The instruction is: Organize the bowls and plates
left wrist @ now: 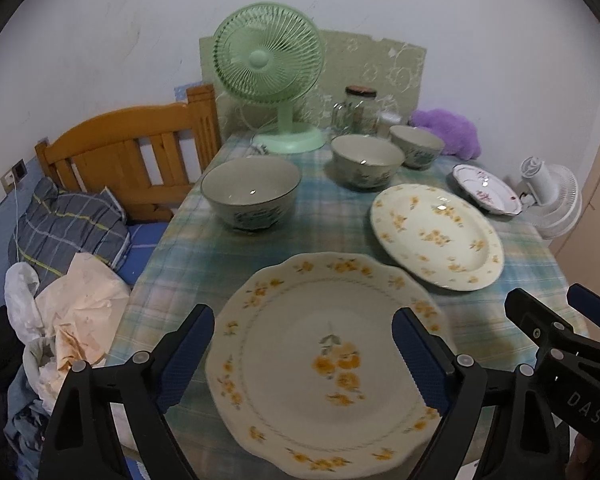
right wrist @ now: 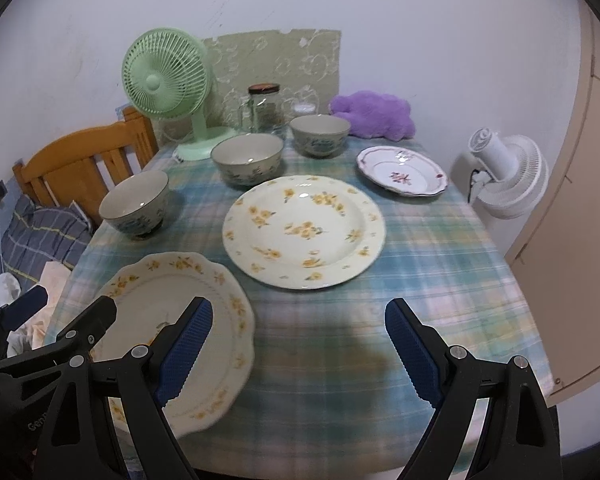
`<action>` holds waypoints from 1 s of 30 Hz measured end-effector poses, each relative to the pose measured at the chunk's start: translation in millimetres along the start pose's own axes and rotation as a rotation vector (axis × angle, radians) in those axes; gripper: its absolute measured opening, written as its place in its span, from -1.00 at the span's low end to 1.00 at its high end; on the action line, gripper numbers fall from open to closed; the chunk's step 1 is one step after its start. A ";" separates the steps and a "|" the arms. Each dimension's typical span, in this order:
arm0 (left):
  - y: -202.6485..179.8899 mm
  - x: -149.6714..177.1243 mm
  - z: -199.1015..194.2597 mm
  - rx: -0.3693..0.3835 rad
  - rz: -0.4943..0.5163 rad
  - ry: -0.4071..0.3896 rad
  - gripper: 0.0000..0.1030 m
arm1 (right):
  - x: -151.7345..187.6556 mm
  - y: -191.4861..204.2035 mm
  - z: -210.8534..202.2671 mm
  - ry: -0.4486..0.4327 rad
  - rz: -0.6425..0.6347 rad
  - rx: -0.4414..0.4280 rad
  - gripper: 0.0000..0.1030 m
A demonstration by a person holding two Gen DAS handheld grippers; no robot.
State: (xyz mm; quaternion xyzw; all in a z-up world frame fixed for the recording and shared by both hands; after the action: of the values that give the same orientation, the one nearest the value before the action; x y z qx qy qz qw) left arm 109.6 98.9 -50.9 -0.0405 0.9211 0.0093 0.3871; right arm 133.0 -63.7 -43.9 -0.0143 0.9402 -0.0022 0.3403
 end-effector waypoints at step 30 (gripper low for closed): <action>38.1 33.8 107.1 0.054 0.023 0.326 0.45 | 28.2 60.1 128.4 0.287 -0.013 -0.016 0.34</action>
State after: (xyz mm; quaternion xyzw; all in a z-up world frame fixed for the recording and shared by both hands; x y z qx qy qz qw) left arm 159.2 139.8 -150.5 -0.0206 0.9720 -0.0178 0.2335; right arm 192.0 -3.7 -161.4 -0.0227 0.9791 0.0008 0.2021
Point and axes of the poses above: each gripper's, at about its wrist camera, not at the fingertips, and z roughly the way its jaws point, y to its left, x to its underside, the point moved 5 cm from there along z, roughly the way its jaws point, and after that the axes turned 2 degrees about y, right-handed, at the moved point
